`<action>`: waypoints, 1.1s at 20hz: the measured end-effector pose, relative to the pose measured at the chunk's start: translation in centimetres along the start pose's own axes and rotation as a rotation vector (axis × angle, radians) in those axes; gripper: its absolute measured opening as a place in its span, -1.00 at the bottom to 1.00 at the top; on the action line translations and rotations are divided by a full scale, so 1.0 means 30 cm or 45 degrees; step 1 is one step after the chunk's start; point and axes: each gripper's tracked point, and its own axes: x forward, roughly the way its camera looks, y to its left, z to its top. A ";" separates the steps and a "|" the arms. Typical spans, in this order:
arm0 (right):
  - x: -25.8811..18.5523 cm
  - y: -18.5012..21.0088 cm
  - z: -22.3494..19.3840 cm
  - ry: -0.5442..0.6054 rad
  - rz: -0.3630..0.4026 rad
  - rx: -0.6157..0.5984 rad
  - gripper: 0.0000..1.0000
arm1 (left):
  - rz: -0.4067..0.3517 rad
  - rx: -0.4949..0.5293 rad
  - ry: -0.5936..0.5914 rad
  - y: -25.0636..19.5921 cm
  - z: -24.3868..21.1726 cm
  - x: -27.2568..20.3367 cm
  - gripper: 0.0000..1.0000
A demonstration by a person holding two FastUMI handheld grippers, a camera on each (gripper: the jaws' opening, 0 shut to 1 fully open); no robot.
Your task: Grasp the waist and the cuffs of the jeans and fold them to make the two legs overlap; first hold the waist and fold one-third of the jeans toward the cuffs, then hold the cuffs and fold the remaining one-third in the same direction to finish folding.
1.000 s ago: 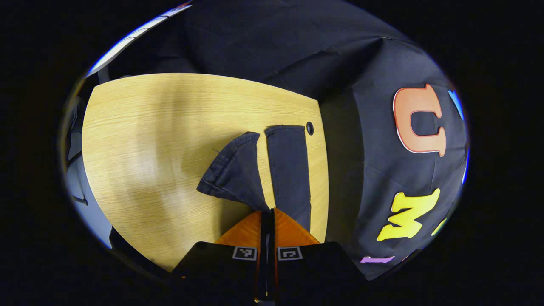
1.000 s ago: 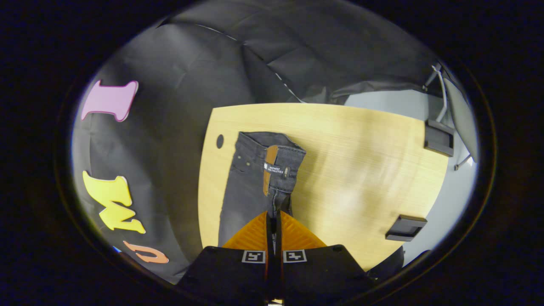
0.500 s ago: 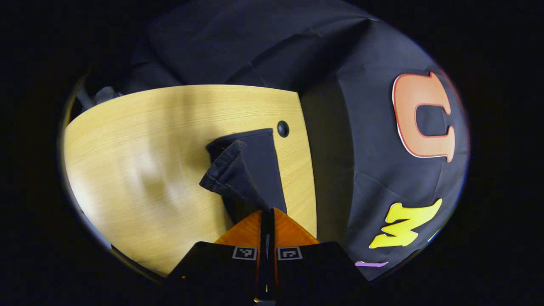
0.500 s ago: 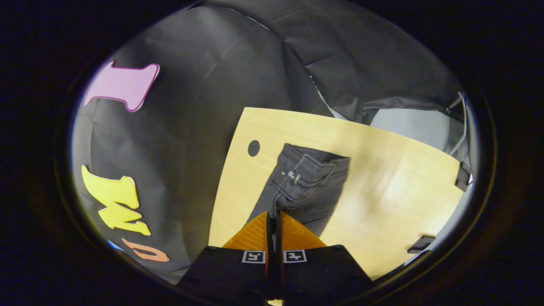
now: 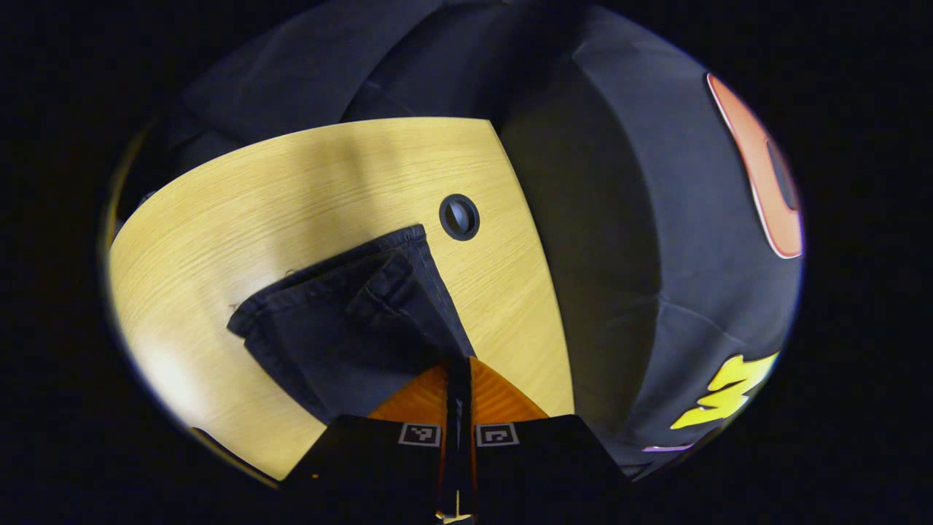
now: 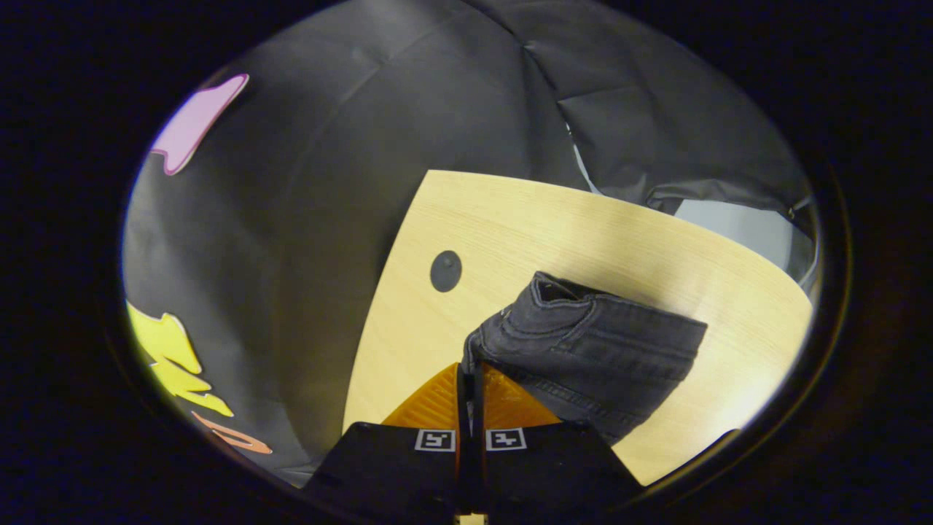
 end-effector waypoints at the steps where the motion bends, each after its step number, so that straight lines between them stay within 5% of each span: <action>1: 0.023 -0.011 0.005 0.003 -0.013 0.002 -0.99 | 0.021 0.004 -0.001 0.014 0.006 0.032 -0.92; 6: 0.085 -0.034 0.014 0.012 -0.084 -0.051 -0.99 | 0.164 0.036 -0.012 0.085 0.006 0.083 -0.77; 7: 0.082 -0.021 0.010 0.004 -0.074 -0.049 -0.94 | 0.184 0.048 -0.023 0.089 0.014 0.080 -0.55; 8: 0.078 -0.015 0.013 -0.005 -0.062 -0.038 -0.87 | 0.198 0.062 -0.031 0.090 0.023 0.065 -0.65; 9: 0.085 -0.015 0.011 -0.015 -0.062 -0.033 -0.91 | 0.197 0.070 -0.044 0.083 0.033 0.050 -0.37; 12: 0.071 -0.009 0.000 -0.032 -0.037 -0.023 -0.23 | 0.201 0.118 -0.092 0.046 0.064 -0.032 1.00; 15: 0.014 0.003 -0.013 -0.059 -0.026 -0.069 0.77 | 0.192 0.175 -0.154 -0.007 0.104 -0.159 0.97; 16: -0.007 0.020 -0.014 -0.076 -0.008 -0.075 0.92 | 0.179 0.192 -0.177 -0.036 0.115 -0.210 0.97; 17: -0.035 0.039 -0.015 -0.094 0.011 -0.082 0.92 | 0.167 0.215 -0.207 -0.026 0.118 -0.148 0.97; 20: -0.146 0.078 -0.017 -0.166 0.041 -0.207 0.77 | 0.112 0.374 -0.323 -0.163 0.113 -0.345 0.98; 22: -0.255 0.107 -0.015 -0.267 0.046 -0.384 0.93 | 0.068 0.565 -0.437 -0.272 0.103 -0.461 0.98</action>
